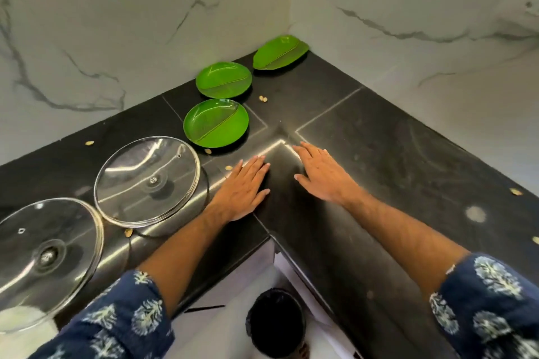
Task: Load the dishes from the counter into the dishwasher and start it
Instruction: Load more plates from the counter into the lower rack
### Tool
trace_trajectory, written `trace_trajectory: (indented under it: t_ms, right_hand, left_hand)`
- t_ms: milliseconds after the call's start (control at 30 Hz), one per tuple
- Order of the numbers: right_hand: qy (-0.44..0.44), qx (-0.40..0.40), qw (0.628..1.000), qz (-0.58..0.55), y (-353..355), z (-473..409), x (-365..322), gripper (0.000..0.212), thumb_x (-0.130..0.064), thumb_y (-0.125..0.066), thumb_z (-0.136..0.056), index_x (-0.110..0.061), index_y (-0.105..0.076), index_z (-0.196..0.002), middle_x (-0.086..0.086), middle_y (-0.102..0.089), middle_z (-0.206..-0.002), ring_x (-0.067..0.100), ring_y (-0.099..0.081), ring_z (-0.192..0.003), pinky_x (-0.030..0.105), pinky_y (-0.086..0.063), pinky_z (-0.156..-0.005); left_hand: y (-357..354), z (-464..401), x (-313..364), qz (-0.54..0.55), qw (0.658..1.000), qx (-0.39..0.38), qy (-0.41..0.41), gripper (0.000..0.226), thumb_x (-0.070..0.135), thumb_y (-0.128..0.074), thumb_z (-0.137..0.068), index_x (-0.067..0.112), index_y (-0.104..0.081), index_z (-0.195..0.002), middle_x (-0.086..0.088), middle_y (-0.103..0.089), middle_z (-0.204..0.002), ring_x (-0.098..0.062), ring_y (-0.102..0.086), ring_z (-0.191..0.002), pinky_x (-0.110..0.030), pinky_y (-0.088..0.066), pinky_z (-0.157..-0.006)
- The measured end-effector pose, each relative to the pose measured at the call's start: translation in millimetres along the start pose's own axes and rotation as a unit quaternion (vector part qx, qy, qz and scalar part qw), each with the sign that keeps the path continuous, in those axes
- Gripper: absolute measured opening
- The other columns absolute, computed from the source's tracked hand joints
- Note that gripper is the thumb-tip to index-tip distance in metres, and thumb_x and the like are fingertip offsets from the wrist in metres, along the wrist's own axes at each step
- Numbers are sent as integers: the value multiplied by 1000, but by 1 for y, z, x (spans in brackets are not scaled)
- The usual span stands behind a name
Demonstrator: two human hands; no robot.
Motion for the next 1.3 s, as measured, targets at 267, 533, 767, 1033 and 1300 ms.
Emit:
trace_trajectory:
  t_ms: [267,533,767,1033,1300]
  right_hand:
    - [-14,21,998,-50,13,-130,54,63,-24,-58,-93,-9,-33,-149,14,-35,-149,35,-37,-135,39,-31,-112]
    - [-19,6,999,-43,14,-306,82,70,-20,-58,-92,-9,-25,-153,12,-25,-159,40,-39,-136,49,-35,-112]
    - [-1,45,996,76,6,-384,90,48,-7,-51,-91,-8,-44,-139,19,-45,-137,44,-46,-120,53,-45,-98]
    - [69,136,963,221,24,-343,98,17,-4,-59,-87,-10,-56,-102,13,-55,-99,38,-58,-80,39,-42,-52]
    - [135,316,907,242,79,-199,85,14,-9,-57,-88,-19,-48,-91,4,-54,-88,26,-52,-75,34,-28,-47]
  left_hand:
    - [-14,-58,-12,46,998,28,18,71,58,-21,-102,18,-11,-160,-3,-8,-167,-17,0,-154,-46,-6,-125]
    - [-12,-59,-18,109,993,42,20,66,52,-34,-102,23,-17,-159,4,-6,-168,-9,4,-154,-43,-5,-126]
    - [-6,-59,-19,128,991,29,26,66,47,-41,-101,23,-20,-158,5,-6,-167,-8,5,-153,-41,-1,-126]
    - [-5,-59,-17,121,992,17,28,65,46,-39,-101,23,-19,-159,4,-5,-168,-8,7,-153,-41,-1,-126]
    - [-6,-58,-16,119,992,39,10,64,47,-38,-101,21,-24,-157,3,-13,-167,-11,-2,-154,-42,-7,-126]
Point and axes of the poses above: each hand's wrist, its own z-axis away from the middle knuckle, its own y-axis out of the back of the hand, x = y × z, the point moved 2 cm from there along -z, towards the middle knuckle
